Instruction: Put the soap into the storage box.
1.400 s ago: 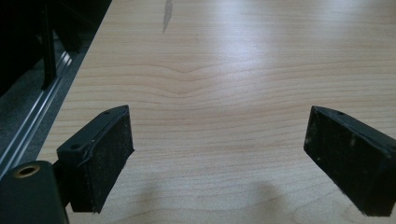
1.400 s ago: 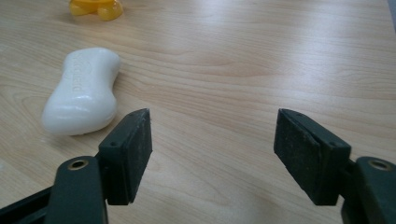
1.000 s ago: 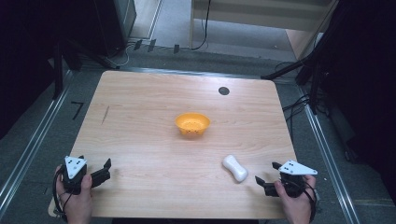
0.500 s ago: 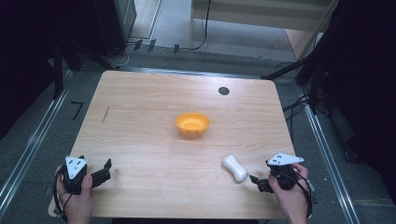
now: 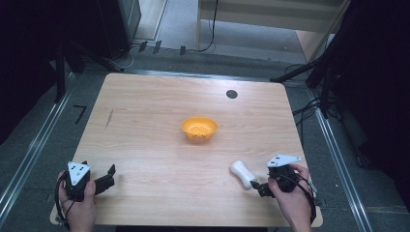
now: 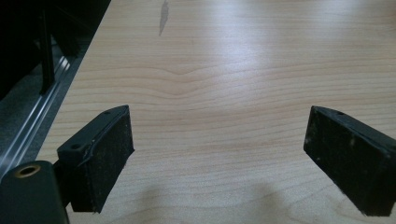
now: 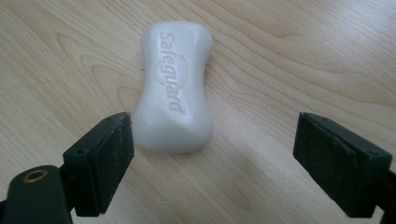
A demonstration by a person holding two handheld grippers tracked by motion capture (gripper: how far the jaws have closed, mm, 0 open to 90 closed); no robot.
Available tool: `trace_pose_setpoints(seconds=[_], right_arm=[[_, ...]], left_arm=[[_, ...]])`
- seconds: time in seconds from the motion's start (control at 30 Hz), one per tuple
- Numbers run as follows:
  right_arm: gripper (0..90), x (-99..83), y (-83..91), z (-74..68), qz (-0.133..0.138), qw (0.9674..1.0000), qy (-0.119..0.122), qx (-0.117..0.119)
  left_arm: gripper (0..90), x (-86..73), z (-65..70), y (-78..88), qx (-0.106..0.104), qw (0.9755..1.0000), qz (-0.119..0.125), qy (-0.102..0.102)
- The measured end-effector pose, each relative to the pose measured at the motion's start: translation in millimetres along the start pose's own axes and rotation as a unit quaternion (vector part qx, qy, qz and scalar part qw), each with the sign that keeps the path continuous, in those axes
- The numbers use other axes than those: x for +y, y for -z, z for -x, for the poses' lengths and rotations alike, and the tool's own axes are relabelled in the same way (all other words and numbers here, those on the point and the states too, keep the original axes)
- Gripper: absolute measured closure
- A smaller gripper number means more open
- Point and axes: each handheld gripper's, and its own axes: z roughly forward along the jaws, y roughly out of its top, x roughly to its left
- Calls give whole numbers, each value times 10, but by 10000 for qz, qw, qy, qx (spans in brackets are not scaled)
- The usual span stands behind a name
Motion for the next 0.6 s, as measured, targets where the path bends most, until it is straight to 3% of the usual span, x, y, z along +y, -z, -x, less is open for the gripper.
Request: trace_pose_setpoints(seconds=[0.6], right_arm=[[189,182,-137,-151,-284,9994,155,104]], left_arm=[[87,0,-1,1,1,10000,-6,3]])
